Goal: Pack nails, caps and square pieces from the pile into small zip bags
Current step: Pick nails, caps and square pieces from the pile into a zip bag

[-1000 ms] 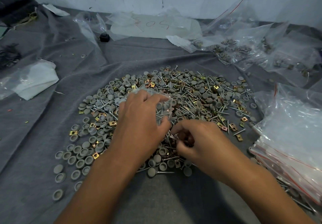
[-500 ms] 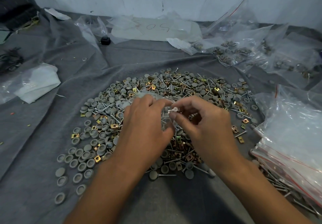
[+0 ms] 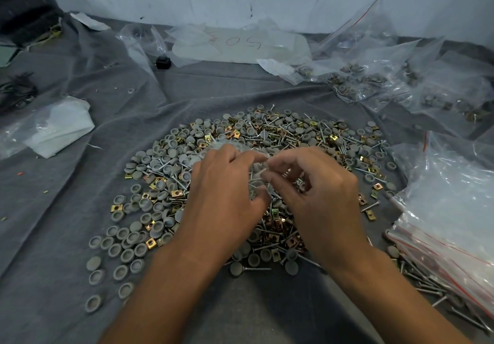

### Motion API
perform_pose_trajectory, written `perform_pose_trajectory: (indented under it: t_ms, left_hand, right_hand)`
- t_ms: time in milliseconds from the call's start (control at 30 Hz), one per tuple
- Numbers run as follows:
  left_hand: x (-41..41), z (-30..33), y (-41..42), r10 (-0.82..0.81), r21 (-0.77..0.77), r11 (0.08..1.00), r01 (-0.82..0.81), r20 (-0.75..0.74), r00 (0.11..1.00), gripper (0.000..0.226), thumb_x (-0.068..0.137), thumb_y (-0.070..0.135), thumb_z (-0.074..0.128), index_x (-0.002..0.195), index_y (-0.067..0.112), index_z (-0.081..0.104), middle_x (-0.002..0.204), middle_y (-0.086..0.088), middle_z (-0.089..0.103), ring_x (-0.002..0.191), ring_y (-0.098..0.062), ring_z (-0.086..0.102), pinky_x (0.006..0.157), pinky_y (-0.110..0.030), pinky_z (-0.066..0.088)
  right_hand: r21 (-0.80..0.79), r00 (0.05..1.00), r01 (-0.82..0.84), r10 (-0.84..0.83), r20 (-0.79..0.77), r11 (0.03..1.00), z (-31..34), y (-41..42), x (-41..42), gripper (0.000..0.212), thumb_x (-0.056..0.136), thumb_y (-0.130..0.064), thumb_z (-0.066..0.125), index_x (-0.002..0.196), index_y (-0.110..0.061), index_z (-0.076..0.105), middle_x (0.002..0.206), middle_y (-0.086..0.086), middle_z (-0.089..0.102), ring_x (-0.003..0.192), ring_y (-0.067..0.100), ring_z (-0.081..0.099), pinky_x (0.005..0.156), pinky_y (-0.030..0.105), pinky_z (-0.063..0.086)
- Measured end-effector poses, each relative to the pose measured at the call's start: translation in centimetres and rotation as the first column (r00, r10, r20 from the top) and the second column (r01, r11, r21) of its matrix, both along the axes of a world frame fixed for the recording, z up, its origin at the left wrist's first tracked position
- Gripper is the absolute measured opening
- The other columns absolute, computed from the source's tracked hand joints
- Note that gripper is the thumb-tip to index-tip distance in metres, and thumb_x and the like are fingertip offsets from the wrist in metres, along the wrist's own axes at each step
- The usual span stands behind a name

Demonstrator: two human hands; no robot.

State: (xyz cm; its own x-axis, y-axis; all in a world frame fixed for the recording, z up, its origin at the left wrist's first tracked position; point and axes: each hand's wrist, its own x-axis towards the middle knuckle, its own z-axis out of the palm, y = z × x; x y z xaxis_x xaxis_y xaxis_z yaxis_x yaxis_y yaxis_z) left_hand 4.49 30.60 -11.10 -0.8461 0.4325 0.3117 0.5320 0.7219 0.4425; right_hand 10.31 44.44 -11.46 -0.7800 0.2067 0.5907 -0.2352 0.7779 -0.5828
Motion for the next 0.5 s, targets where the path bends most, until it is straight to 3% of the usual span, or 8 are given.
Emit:
perform_pose_trajectory:
  t_ms: [200, 300, 400, 433, 500]
  left_hand:
    - [-0.2, 0.4, -0.3, 0.011, 0.010, 1.000, -0.011, 0.020, 1.000, 0.043, 0.087, 0.044, 0.067, 0.128, 0.039, 0.056, 0.095, 0.019, 0.036, 0.097, -0.002, 0.030, 0.093, -0.030, 0.031]
    - [-0.6, 1.1, -0.7, 0.128, 0.159, 0.979, -0.129, 0.012, 0.992, 0.041, 0.086, 0.043, 0.061, 0.126, 0.037, 0.057, 0.103, 0.013, 0.044, 0.101, -0.008, 0.041, 0.091, -0.031, 0.044]
    - [-1.2, 2.3, -1.6, 0.315, 0.511, 0.819, -0.262, -0.018, 0.949, 0.033, 0.093, 0.030, 0.060, 0.126, 0.036, 0.058, 0.099, 0.009, 0.046, 0.087, -0.005, 0.048, 0.068, -0.012, 0.046]
    - [-1.4, 2.6, -2.0, 0.351, 0.556, 0.780, -0.287, -0.008, 0.936, 0.033, 0.094, 0.029, 0.059, 0.126, 0.036, 0.057, 0.097, 0.012, 0.045, 0.086, -0.004, 0.049, 0.066, -0.012, 0.048]
    - [-1.6, 2.5, -2.4, 0.355, 0.434, 0.850, -0.298, -0.053, 0.933, 0.032, 0.093, 0.033, 0.056, 0.124, 0.036, 0.059, 0.094, 0.011, 0.043, 0.087, -0.011, 0.048, 0.078, -0.027, 0.049]
  right_hand:
    - [-0.020, 0.997, -0.029, 0.030, 0.073, 0.999, 0.6, 1.7, 0.1, 0.019, 0.084, -0.020, 0.080, 0.100, -0.026, 0.072, 0.087, -0.019, 0.067, 0.082, -0.002, 0.062, 0.069, 0.003, 0.043]
    - [-0.024, 0.946, -0.114, 0.116, 0.303, 0.993, 0.6, 3.3, 0.7, 0.011, 0.085, -0.033, 0.075, 0.093, -0.038, 0.069, 0.082, -0.025, 0.065, 0.083, -0.004, 0.063, 0.066, 0.007, 0.047]
    - [0.177, 0.849, -0.220, 0.099, 0.519, 0.959, 0.2, 4.2, 0.9, 0.013, 0.086, -0.040, 0.074, 0.096, -0.044, 0.068, 0.087, -0.028, 0.063, 0.084, -0.004, 0.059, 0.073, 0.023, 0.053]
    - [0.239, 0.823, -0.262, 0.087, 0.561, 0.935, 0.0, 4.2, 1.0, 0.014, 0.087, -0.041, 0.073, 0.100, -0.044, 0.068, 0.091, -0.028, 0.062, 0.088, -0.003, 0.056, 0.078, 0.029, 0.054]
    - [0.303, 0.793, -0.334, 0.092, 0.603, 0.892, -0.3, 3.8, 1.0, 0.019, 0.089, -0.043, 0.070, 0.107, -0.044, 0.067, 0.100, -0.026, 0.059, 0.100, 0.003, 0.052, 0.085, 0.033, 0.052]
